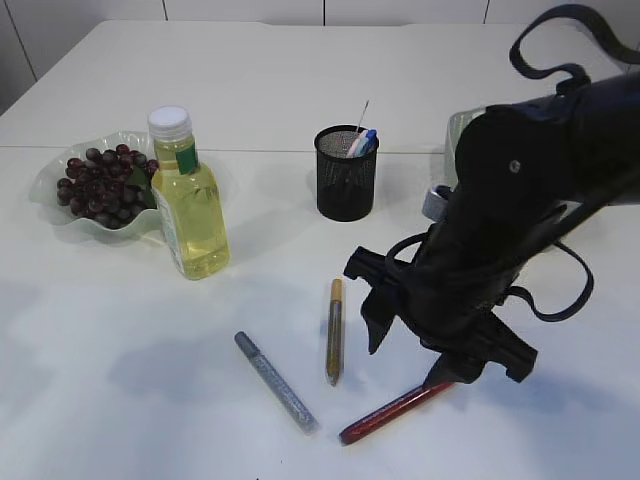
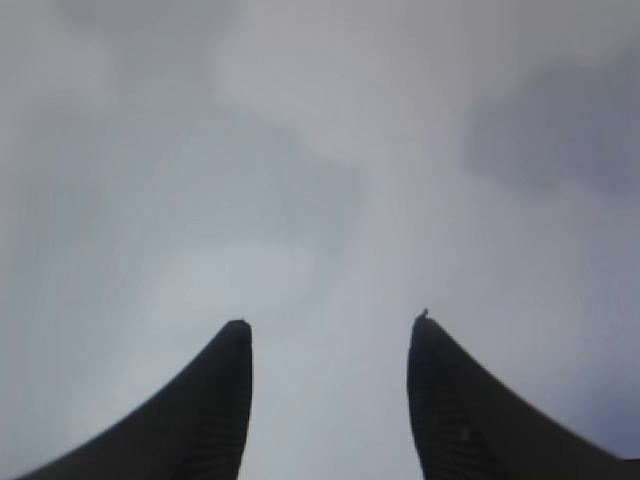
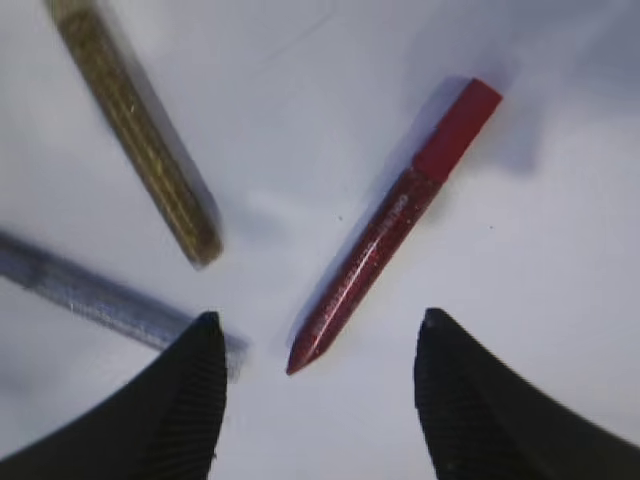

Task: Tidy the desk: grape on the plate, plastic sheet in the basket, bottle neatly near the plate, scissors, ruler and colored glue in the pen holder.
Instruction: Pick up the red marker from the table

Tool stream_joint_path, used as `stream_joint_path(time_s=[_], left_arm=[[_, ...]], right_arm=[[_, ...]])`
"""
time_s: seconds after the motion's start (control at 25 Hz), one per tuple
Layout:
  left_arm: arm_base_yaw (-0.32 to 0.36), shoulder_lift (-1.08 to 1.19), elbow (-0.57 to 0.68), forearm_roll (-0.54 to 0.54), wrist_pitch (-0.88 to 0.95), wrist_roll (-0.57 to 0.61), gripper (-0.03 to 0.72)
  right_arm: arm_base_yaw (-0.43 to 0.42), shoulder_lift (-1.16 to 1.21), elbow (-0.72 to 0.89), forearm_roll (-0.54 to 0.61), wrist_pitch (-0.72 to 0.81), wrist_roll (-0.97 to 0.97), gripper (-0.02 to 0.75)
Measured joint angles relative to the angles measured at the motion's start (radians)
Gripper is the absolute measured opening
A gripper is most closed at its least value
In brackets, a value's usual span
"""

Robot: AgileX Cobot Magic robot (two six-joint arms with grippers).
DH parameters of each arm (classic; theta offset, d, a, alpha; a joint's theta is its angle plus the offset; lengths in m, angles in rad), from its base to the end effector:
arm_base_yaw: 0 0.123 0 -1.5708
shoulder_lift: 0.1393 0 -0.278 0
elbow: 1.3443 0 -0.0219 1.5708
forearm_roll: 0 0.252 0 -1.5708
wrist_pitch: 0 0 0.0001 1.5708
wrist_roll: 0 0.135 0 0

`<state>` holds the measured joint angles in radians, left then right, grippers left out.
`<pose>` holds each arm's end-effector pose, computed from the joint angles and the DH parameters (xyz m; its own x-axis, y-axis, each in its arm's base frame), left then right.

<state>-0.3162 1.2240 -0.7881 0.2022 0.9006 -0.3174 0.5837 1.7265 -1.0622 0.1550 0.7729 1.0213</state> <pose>0.2255 -0.0514 0.2034 -0.9314 0.1077 -0.3478 0.0833 0.9929 0.0844 0.2707 0.1962 0.1391 -0.8594 0.5113 -0.0003 0.4953 0.8325 0.2482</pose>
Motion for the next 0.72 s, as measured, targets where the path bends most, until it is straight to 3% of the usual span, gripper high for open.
stream_joint_path(time_s=[0.24,0.72], left_arm=[[0.000,0.000,0.000,-0.002,-0.002,0.000,0.370],[0.000,0.000,0.000,-0.006,-0.007,0.001,0.367]], right_arm=[[0.000,0.045,0.002,-0.083,0.042,0.323,0.470],[0.000,0.049,0.002,-0.178,0.054,0.366,0.469]])
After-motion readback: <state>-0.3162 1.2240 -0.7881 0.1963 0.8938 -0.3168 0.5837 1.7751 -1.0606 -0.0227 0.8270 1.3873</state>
